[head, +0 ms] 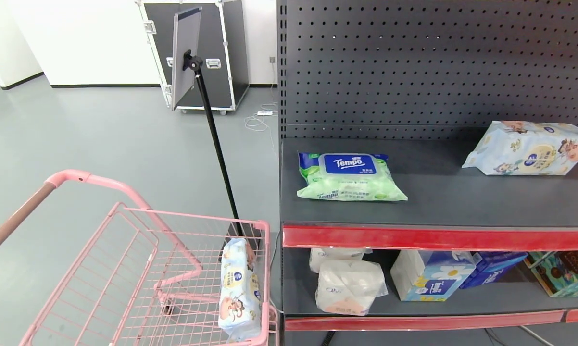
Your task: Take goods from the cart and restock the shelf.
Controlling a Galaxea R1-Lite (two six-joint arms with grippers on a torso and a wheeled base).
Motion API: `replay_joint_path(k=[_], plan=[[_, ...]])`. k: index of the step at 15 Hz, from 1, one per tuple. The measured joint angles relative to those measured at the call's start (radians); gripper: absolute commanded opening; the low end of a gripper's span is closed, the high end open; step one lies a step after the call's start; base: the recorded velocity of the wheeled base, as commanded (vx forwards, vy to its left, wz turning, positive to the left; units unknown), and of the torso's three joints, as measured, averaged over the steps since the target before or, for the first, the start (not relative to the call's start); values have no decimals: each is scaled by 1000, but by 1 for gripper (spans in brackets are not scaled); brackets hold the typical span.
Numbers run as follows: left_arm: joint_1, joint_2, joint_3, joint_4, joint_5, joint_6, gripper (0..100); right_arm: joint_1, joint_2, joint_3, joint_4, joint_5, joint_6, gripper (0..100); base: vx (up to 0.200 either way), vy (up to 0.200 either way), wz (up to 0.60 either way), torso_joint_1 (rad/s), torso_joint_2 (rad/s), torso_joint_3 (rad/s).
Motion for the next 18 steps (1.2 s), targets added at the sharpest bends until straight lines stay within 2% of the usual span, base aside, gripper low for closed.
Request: replay_joint_path(k=[7, 18], plan=[[0, 0, 0, 0, 0, 0, 100, 0, 0, 0, 0, 0, 0, 100, 0, 0, 0, -146, 403, 251], [0, 0, 0, 0, 0, -2, 100, 0, 0, 0, 0, 0, 0, 100, 0, 0, 0, -160, 527, 366]])
